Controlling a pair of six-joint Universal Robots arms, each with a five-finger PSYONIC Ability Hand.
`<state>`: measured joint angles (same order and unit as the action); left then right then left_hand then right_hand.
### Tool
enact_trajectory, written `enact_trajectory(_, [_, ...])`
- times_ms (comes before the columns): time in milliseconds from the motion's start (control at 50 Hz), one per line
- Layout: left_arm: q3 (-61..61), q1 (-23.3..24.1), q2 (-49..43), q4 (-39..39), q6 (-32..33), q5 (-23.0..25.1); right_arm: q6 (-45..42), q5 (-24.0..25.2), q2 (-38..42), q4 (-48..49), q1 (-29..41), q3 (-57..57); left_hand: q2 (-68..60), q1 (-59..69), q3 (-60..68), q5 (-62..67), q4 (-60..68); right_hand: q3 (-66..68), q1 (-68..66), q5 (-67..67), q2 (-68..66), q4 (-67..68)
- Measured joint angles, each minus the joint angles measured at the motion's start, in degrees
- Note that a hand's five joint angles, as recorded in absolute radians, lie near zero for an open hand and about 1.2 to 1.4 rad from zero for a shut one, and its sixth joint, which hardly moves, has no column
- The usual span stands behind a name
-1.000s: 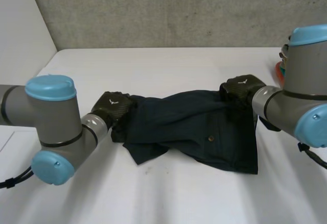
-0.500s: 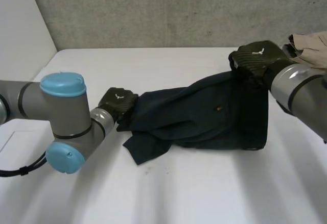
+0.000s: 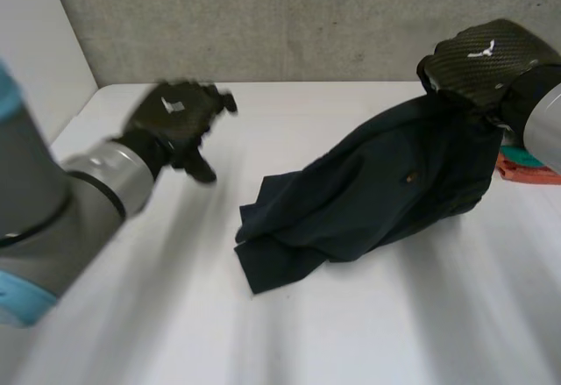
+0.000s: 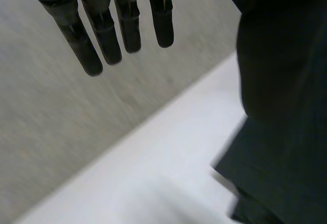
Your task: Fold the laundry.
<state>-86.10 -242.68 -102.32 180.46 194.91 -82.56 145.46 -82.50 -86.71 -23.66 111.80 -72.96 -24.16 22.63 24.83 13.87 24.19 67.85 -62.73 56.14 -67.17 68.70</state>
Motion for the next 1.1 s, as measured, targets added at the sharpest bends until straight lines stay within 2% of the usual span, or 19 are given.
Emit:
enact_trajectory(40, [0.3, 0.2, -4.4, 0.1, -0.1, 0.9, 0.0, 0.1, 0.6, 0.1, 0.1, -0.2, 3.2, -1.0, -3.8, -3.7, -3.8, 0.1, 0.0, 0.0, 0.0, 0.0])
enact_trajectory(220, [6.1, 1.8, -21.4, 0.0, -0.8, 3.9, 0.3, 0.2, 1.3, 0.5, 0.1, -0.5, 3.1, -1.0, -3.8, -3.5, -3.8, 0.1, 0.0, 0.0, 0.0, 0.0])
enact_trajectory(360, [9.9, 3.4, -27.1, 1.8, -4.3, 8.2, 0.3, 0.1, 1.4, 0.6, 0.2, -2.0, -1.0, 2.3, 0.4, 1.4, 0.7, 0.1, 0.0, 0.0, 0.0, 0.0])
enact_trajectory(420, [11.3, 4.2, -28.4, 3.3, -6.7, 9.6, 0.3, 0.0, 1.5, 0.7, 0.2, -2.9, -14.3, 18.2, 13.6, 14.4, 14.4, 0.1, 0.0, 0.0, 0.0, 0.0])
enact_trajectory(440, [11.5, 4.3, -28.6, 3.6, -7.0, 9.7, 0.3, 0.0, 1.6, 0.7, 0.2, -3.1, -14.3, 18.2, 13.6, 14.4, 14.4, 0.1, 0.0, 0.0, 0.0, 0.0])
enact_trajectory(460, [12.0, 4.5, -28.9, 4.4, -7.8, 9.8, 0.2, -0.1, 1.7, 0.9, 0.2, -3.5, -36.7, 40.3, 35.0, 35.5, 35.9, 0.1, 0.0, 0.0, 0.0, 0.0])
enact_trajectory(500, [12.4, 4.6, -29.0, 5.1, -8.4, 9.4, 0.1, -0.2, 2.0, 1.1, 0.1, -3.8, -42.7, 42.6, 41.0, 40.6, 42.6, 0.1, 0.0, 0.0, 0.0, 0.0])
enact_trajectory(620, [12.7, 4.6, -25.9, 5.6, -8.8, 5.2, -0.7, -0.6, 2.7, 1.7, -0.4, -3.8, -44.1, 42.6, 41.9, 40.7, 44.2, 0.1, 0.0, 0.3, 0.0, 0.0])
enact_trajectory(720, [9.8, 3.8, -14.5, 2.9, -8.1, 0.1, -4.6, -0.6, 2.5, 1.0, -0.7, -3.3, -44.2, 42.6, 42.2, 40.7, 44.2, 0.1, 0.0, 0.3, 0.0, 0.0])
enact_trajectory(820, [6.6, 2.7, -3.0, -2.7, -6.4, -1.3, -10.7, -0.8, 2.0, -2.4, -0.7, -3.4, -44.3, 42.6, 42.4, 40.7, 44.3, 0.1, 0.0, 0.5, 0.0, 0.0])
enact_trajectory(900, [4.4, 2.2, 2.7, -8.3, -3.8, -1.1, -15.3, -1.0, 2.2, -6.3, -0.5, -4.0, -44.4, 42.6, 42.7, 40.7, 44.3, 0.1, 0.0, 0.5, 0.0, 0.0])
enact_trajectory(1020, [2.4, 2.4, 2.6, -12.1, -0.4, -0.9, -17.1, -1.0, 4.9, -8.5, -0.1, -4.3, -44.4, 42.6, 42.7, 40.7, 44.3, 0.1, 0.0, 0.4, 0.0, 0.0])
enact_trajectory(1080, [3.2, 2.4, -0.9, -12.1, 1.3, -1.0, -16.8, -1.5, 7.9, -7.7, 0.0, -3.4, -44.4, 42.6, 42.7, 40.7, 44.3, 0.1, 0.0, 0.5, 0.0, 0.0])
enact_trajectory(1100, [5.1, 2.3, -5.2, -11.7, 2.9, -1.1, -16.3, -2.3, 10.7, -6.2, 0.1, -2.2, -44.5, 42.6, 42.7, 40.7, 44.5, 0.1, 0.0, 0.4, 0.0, 0.0])
